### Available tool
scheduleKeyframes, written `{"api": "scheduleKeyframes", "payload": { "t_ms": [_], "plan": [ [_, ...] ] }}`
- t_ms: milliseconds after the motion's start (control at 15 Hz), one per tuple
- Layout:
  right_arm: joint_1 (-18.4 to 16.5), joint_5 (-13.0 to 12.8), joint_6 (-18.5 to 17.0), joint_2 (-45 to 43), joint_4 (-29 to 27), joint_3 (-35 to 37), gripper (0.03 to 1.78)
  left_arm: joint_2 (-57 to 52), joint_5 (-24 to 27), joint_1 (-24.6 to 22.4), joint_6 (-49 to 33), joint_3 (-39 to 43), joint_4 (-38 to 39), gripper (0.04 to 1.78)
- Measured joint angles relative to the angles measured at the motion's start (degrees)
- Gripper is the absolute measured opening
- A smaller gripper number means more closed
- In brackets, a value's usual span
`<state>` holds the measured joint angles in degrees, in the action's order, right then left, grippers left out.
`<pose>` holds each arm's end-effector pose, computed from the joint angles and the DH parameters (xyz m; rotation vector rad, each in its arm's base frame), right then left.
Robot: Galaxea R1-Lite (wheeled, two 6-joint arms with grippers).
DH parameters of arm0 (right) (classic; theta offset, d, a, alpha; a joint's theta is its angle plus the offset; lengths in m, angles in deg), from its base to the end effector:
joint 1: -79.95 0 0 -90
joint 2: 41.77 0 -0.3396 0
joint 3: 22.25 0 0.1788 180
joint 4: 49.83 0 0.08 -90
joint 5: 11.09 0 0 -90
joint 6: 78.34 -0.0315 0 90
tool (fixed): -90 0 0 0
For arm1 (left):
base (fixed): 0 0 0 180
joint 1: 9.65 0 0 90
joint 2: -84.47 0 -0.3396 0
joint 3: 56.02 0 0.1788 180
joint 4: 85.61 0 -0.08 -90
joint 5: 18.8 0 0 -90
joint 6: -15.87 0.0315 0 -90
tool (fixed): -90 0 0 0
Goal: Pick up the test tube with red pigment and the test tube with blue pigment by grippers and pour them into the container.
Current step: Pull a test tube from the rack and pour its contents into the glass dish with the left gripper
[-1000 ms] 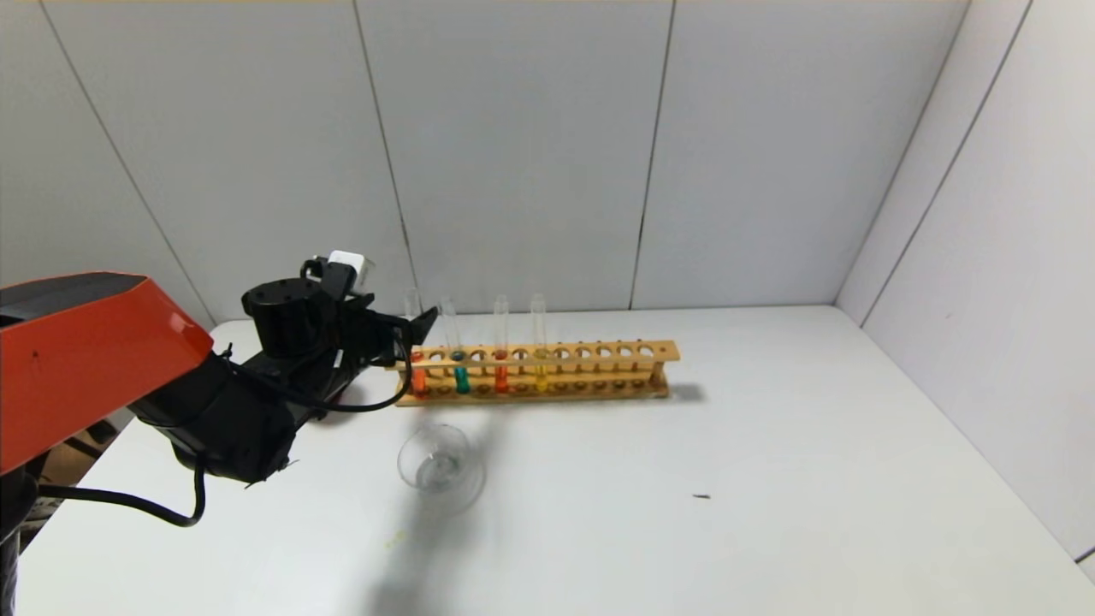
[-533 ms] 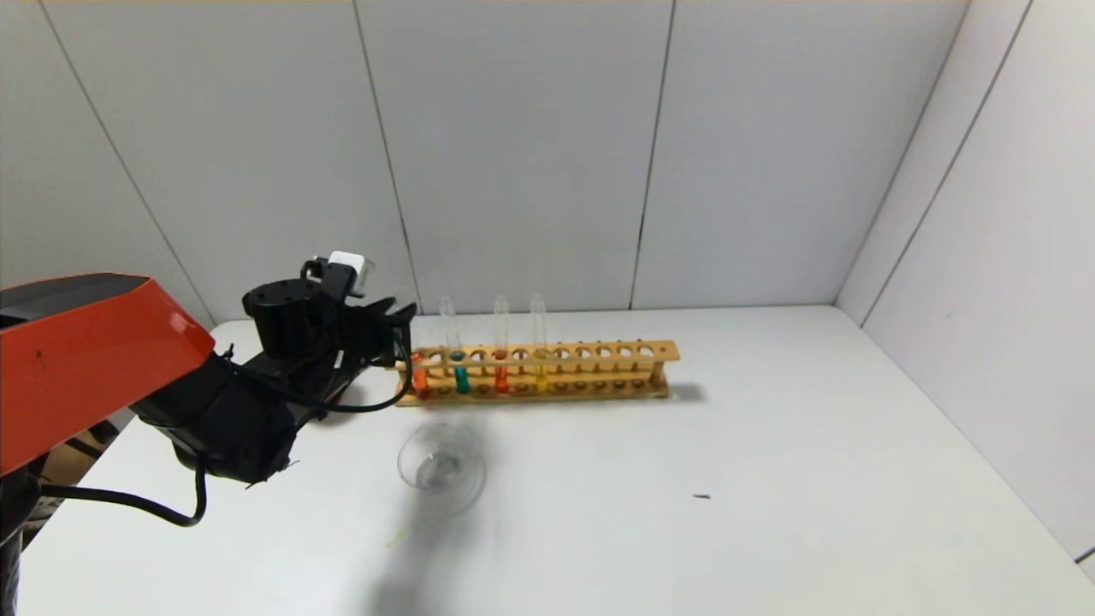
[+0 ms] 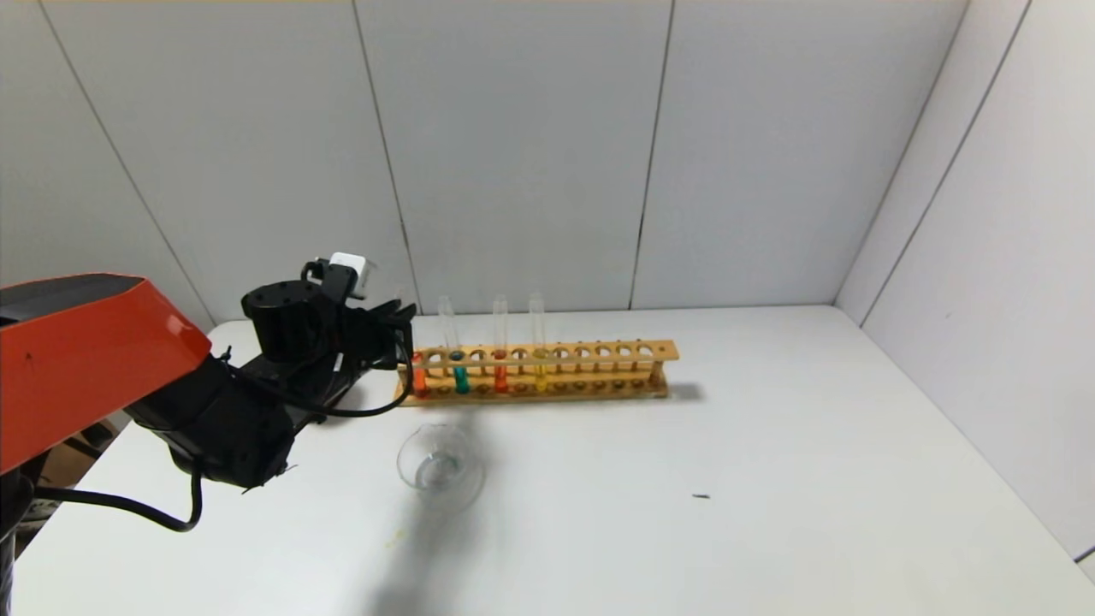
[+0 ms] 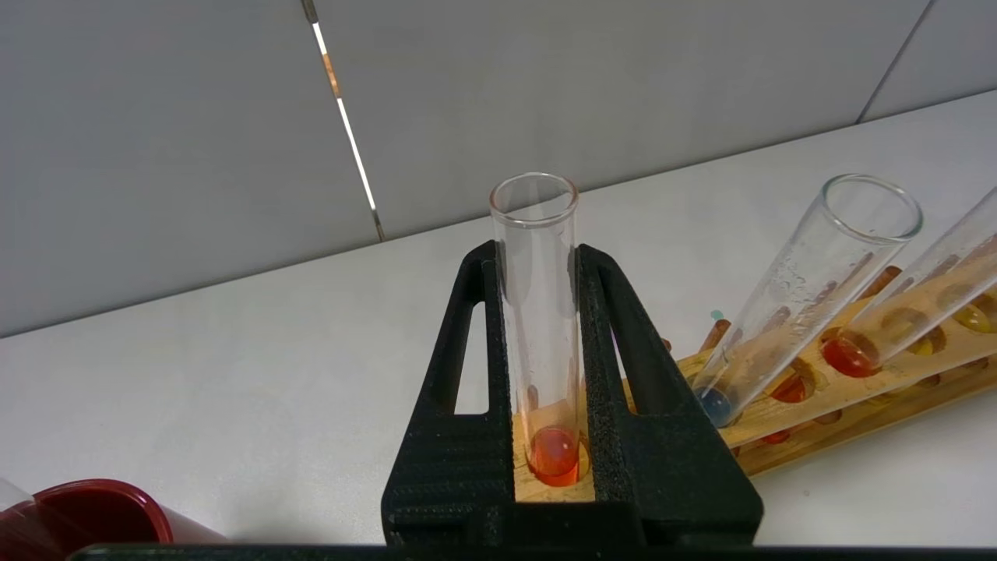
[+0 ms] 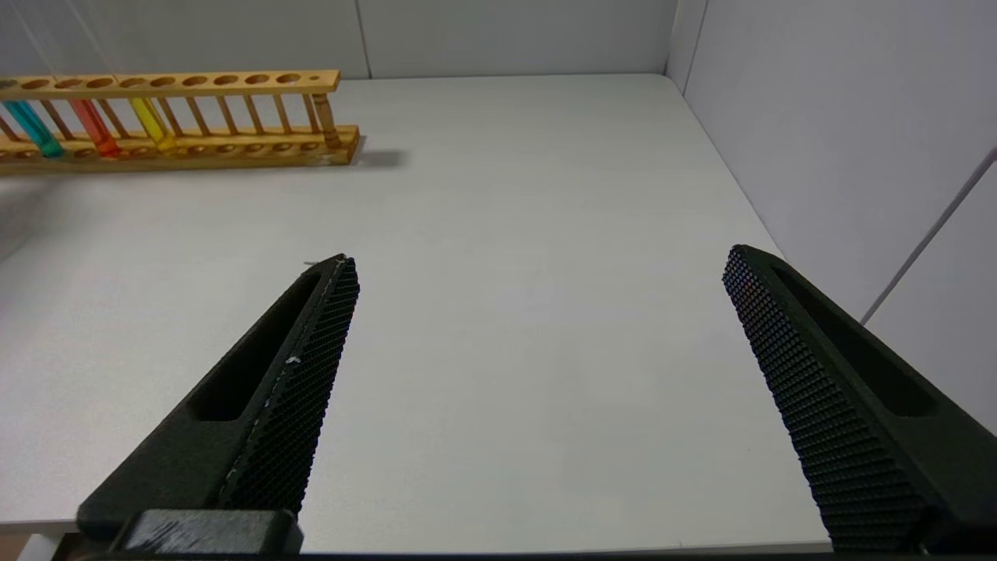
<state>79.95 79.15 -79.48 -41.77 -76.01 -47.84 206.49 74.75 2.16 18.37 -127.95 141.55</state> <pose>-0.0668 0.0001 0.0761 0.0199 0.0103 0.0041 0.3971 -0.0850 0.1451 0.0471 0.0453 -0.2691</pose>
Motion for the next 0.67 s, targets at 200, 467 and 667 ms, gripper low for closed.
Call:
{"api": "scheduleKeyframes", "payload": {
  "t_ms": [200, 467, 667],
  "plan": [
    [0.0, -0.02, 0.0, 0.0, 0.0, 0.0, 1.71, -0.8, -0.05, 0.04, 0.0, 0.8, 0.0, 0.31],
    [0.0, -0.02, 0.02, 0.0, 0.0, 0.0, 1.71, -3.69, -0.2, 0.15, -0.07, 1.83, 0.02, 0.31],
    [0.0, 0.0, 0.02, 0.0, 0.0, 0.0, 1.71, -4.83, -0.33, 0.23, -0.09, 2.13, 0.02, 0.31]
  ]
}}
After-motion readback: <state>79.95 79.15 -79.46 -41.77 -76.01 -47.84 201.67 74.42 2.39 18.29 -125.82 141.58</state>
